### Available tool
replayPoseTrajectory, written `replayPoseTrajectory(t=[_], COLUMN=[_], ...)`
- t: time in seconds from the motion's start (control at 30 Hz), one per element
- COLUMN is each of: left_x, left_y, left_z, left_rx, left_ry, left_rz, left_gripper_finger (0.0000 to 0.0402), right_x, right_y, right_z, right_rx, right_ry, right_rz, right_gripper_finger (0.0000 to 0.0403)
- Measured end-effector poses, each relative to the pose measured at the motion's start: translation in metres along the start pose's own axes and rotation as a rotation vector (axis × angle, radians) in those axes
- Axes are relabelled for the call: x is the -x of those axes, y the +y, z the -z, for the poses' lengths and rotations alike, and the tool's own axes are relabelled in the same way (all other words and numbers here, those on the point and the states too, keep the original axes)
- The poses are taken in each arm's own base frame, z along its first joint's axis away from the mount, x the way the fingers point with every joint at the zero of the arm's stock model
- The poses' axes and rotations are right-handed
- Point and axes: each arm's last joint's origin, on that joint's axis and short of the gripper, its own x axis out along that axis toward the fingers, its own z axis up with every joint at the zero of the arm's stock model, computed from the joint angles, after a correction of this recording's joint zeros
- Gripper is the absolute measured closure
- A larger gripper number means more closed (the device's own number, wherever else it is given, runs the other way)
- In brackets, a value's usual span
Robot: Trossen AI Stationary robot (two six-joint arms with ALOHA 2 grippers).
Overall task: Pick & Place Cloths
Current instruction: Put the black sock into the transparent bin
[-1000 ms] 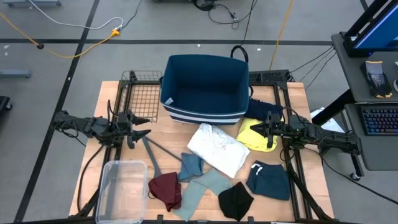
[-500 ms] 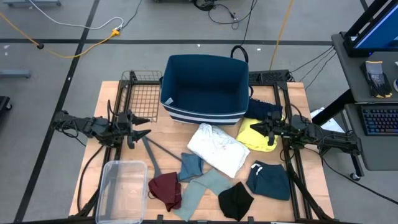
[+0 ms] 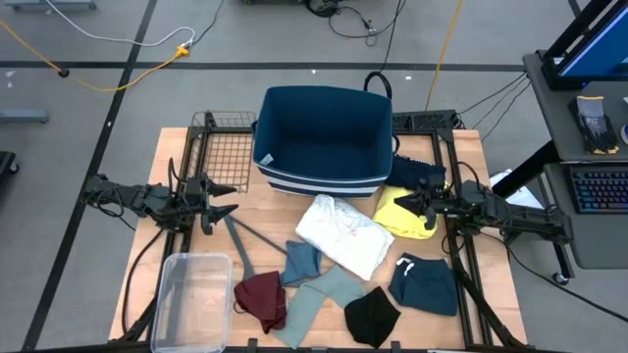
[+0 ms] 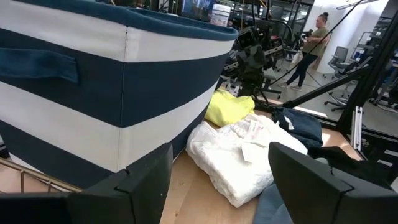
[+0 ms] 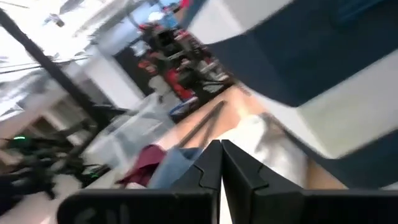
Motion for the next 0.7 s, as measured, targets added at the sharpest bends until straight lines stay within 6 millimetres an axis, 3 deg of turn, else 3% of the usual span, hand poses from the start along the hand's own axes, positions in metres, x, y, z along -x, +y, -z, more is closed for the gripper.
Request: replayPoseTrajectory(t=[0.13, 0.3, 0.53, 0.7], left_x=[0.000, 0.000, 0.000, 0.000], left_y=[0.000, 0.000, 0.000, 0.000], left_z=[0.000, 0.000, 0.000, 0.000], left_rx=[0.000, 0.030, 0.064, 0.059], left_ry=[0.001, 0.001, 0.001, 0.001], left_rz=[0.000, 0.001, 0.002, 0.001], left_gripper_finger=[0.0131, 0.0131, 0.0131, 0.0131], right_x=[-0.004, -0.013, -0.042, -0.064], right_y=[0.012, 0.037, 0.086, 0.121], right_z=[-0.010, -0.026, -0.047, -0.048], right_rx=[-0.011, 0.013, 0.158, 0.261], right_ry=[-0.064, 0.015, 0.347, 0.652], right_rz=[-0.159, -0.242, -0.241, -0.205], right_gripper_finger=[0.0402, 0.0402, 0.0402, 0.0403])
